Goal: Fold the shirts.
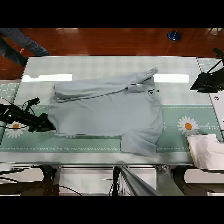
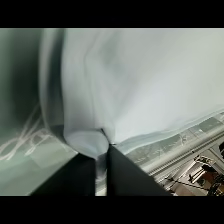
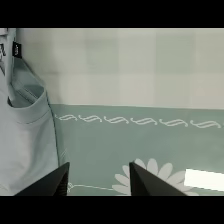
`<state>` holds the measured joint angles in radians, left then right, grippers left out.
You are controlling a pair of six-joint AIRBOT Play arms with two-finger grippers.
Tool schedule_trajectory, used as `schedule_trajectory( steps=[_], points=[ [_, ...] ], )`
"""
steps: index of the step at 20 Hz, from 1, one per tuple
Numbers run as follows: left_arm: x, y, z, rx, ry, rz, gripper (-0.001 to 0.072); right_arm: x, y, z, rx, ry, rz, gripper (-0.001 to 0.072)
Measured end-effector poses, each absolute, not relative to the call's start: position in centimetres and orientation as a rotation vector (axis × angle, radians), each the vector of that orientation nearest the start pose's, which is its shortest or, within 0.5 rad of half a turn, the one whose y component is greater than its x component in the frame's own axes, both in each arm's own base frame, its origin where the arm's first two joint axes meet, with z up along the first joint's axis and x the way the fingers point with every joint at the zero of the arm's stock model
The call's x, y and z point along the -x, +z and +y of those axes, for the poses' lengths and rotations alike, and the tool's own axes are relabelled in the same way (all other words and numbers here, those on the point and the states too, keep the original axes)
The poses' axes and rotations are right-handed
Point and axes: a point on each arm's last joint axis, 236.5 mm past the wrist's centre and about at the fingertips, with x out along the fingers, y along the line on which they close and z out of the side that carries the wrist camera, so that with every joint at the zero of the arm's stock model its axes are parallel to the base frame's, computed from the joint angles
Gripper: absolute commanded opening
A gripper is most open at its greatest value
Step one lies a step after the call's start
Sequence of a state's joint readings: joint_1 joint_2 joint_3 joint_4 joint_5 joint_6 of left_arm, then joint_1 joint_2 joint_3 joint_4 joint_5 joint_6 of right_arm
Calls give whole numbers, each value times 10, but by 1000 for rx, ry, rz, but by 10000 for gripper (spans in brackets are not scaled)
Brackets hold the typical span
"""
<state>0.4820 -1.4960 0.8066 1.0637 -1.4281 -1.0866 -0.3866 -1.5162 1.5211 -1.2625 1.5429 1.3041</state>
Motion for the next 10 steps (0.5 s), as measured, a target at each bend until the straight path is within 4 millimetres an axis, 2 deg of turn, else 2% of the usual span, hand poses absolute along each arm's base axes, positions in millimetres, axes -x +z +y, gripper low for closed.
schedule_trajectory(
  steps=[4, 5, 7, 10],
  points=[
    [-231, -108, -12, 701, -396, 1768, 25, -375, 41, -90, -330, 97, 1416, 452],
    [-230, -108, -12, 699, -403, 1768, 25, -368, 39, -94, -356, 89, 1432, 480],
    [-229, -108, -12, 699, -414, 1769, 25, -347, 26, -97, -450, 86, 1477, 487],
    [-225, -106, -10, 702, -435, 1775, 25, -304, -2, -80, -612, 140, 1541, 487]
  ],
)
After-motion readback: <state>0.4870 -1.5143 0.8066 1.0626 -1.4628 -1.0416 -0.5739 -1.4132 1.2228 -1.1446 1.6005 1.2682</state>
